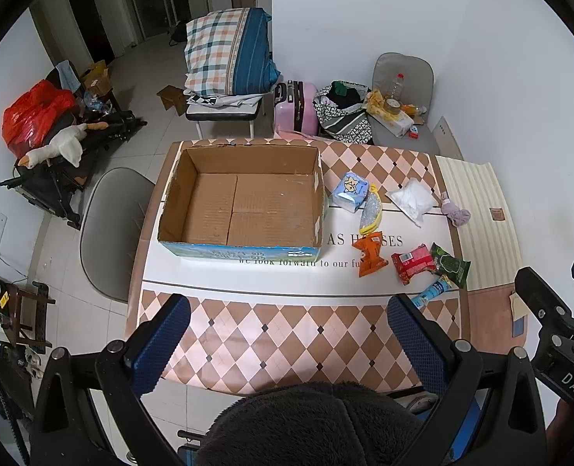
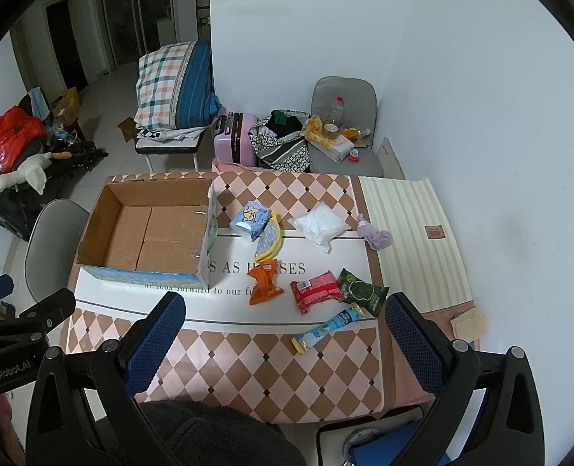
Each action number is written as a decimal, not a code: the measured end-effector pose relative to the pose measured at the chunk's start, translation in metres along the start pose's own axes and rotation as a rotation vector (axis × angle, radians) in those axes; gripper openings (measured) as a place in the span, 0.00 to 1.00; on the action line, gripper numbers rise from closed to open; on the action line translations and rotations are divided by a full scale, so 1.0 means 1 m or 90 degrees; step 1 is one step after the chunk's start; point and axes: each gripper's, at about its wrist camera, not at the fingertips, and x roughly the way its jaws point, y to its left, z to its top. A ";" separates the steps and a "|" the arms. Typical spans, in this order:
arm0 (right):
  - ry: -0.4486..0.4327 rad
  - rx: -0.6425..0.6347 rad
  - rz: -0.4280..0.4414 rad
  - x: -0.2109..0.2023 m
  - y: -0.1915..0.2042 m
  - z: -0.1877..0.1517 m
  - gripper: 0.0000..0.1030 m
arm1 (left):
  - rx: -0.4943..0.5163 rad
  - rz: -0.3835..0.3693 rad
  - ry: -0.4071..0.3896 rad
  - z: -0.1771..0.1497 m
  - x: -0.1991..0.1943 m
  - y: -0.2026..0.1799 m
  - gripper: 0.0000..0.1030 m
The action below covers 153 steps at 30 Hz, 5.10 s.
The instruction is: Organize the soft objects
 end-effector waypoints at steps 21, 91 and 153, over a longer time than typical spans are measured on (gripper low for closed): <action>-0.004 -0.002 0.008 -0.004 0.006 0.008 1.00 | 0.001 0.000 -0.003 0.004 -0.001 0.003 1.00; 0.452 0.521 0.153 0.434 -0.196 -0.063 1.00 | 0.099 -0.003 0.375 0.079 0.370 -0.155 0.99; 0.342 -0.072 0.293 0.362 0.235 0.070 0.46 | 0.008 -0.086 0.368 0.188 0.401 0.118 0.30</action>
